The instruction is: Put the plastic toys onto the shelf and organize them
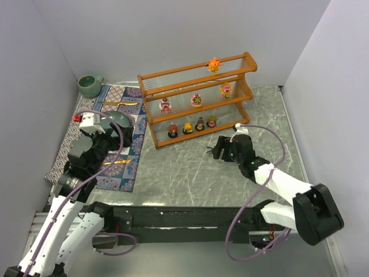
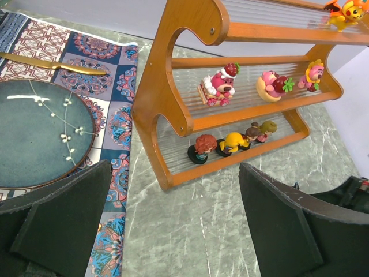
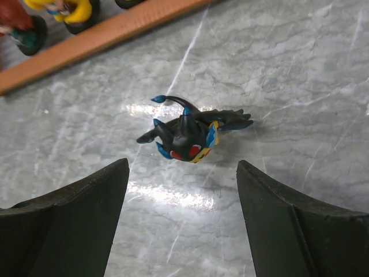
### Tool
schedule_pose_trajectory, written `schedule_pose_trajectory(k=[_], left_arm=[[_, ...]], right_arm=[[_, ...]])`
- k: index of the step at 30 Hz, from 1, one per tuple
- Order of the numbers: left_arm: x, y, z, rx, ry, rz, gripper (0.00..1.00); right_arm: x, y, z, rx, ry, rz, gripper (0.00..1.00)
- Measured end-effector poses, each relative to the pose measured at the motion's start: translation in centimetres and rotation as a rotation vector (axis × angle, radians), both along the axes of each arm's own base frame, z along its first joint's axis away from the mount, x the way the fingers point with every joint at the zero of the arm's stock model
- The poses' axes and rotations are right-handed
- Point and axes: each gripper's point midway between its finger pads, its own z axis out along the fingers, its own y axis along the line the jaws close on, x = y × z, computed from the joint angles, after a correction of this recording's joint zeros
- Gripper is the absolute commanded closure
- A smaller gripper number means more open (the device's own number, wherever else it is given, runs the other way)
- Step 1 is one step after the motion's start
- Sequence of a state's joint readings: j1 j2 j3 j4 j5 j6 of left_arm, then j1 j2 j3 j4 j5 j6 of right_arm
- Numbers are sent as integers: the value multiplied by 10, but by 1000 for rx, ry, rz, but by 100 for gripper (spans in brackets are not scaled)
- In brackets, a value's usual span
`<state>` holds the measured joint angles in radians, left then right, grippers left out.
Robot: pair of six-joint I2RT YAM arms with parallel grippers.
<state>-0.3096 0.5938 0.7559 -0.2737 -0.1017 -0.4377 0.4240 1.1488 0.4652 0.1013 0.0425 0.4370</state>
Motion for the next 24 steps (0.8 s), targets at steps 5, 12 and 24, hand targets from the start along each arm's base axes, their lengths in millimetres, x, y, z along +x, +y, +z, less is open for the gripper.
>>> schedule_pose_trajectory(k=[5,12,24], left_arm=[[1,0,-1,2,4,0,3],[1,0,-2,6,5,0,3],[1,0,-2,9,7,-1,3]], right_arm=[[4,7,-11,-14,3,22,18],[4,25,-16,-21,-11,66,18],[-12,67,-16,-28,-5,166,19]])
